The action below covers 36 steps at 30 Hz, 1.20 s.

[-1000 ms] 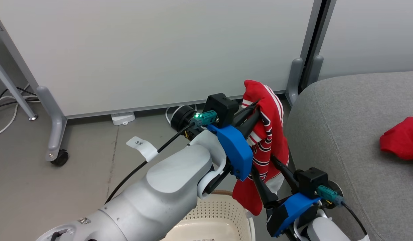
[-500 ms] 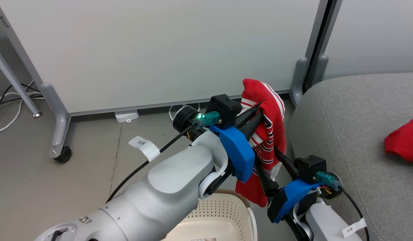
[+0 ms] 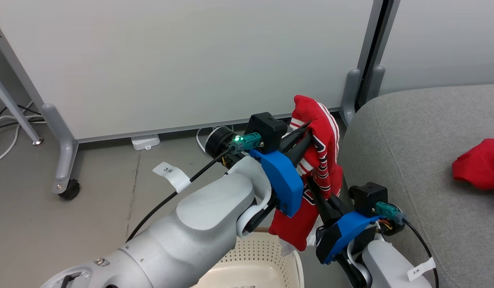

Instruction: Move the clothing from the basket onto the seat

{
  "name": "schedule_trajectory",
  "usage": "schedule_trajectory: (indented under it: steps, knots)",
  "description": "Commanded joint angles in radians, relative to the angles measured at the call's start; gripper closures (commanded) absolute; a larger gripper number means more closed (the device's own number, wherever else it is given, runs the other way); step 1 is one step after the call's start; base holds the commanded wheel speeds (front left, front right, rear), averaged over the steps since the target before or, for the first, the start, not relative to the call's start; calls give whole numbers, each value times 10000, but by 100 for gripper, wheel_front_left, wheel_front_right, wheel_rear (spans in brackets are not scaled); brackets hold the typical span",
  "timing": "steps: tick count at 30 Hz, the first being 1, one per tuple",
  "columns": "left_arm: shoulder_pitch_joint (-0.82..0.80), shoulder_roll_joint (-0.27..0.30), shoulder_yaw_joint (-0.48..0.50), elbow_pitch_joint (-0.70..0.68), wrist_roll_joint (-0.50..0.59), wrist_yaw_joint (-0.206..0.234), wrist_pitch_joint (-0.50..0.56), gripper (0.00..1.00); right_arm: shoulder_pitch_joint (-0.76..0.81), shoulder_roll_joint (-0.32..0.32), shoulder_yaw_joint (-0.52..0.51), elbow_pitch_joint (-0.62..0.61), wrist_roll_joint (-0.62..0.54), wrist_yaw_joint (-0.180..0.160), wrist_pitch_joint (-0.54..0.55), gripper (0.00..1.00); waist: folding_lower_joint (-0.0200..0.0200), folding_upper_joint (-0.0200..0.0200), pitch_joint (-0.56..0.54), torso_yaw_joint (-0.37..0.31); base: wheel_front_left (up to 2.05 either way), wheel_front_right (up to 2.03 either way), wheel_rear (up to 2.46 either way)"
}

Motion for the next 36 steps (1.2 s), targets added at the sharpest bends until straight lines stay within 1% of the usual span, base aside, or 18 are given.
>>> schedule_trajectory:
  steps: [1, 19, 20, 21, 22, 23, 24, 36]
  knots:
    - [-121, -3, -29, 34, -28, 49, -61, 100, 36, -2, 38, -62, 44, 5, -48, 100, 0, 0, -1, -23, 0, 0, 0]
    - [-42, -3, -61, 152, -105, -13, -118, 100, 64, -2, 246, -23, 417, 5, -51, 100, 0, 0, -20, -160, 0, 0, 0]
    - [-40, -3, -62, 159, -107, -17, -106, 89, 53, -2, 255, -16, 423, 5, -51, 100, 0, 0, -22, -165, 0, 0, 0]
    - [-41, -3, -62, 162, -105, -20, -100, 67, 43, -2, 257, -8, 428, 5, -51, 100, 0, 0, -23, -168, 0, 0, 0]
    - [-41, -3, -64, 160, -101, -21, -98, 53, 35, -2, 259, 0, 435, 5, -51, 100, 0, 0, -24, -170, 0, 0, 0]
    - [-42, -3, -65, 158, -94, -18, -99, 13, 29, -2, 258, 9, 441, 5, -51, 100, 0, 0, -25, -173, 0, 0, 0]
    - [-45, -3, -65, 156, -80, -5, -102, 0, 26, -2, 259, 17, 455, 5, -51, 100, 0, 0, -26, -176, 0, 0, 0]
    - [1, -1, -71, 198, -58, 49, -121, 0, -24, -2, 236, 54, 419, 5, -52, 100, 0, 0, -26, -210, 0, 0, 0]
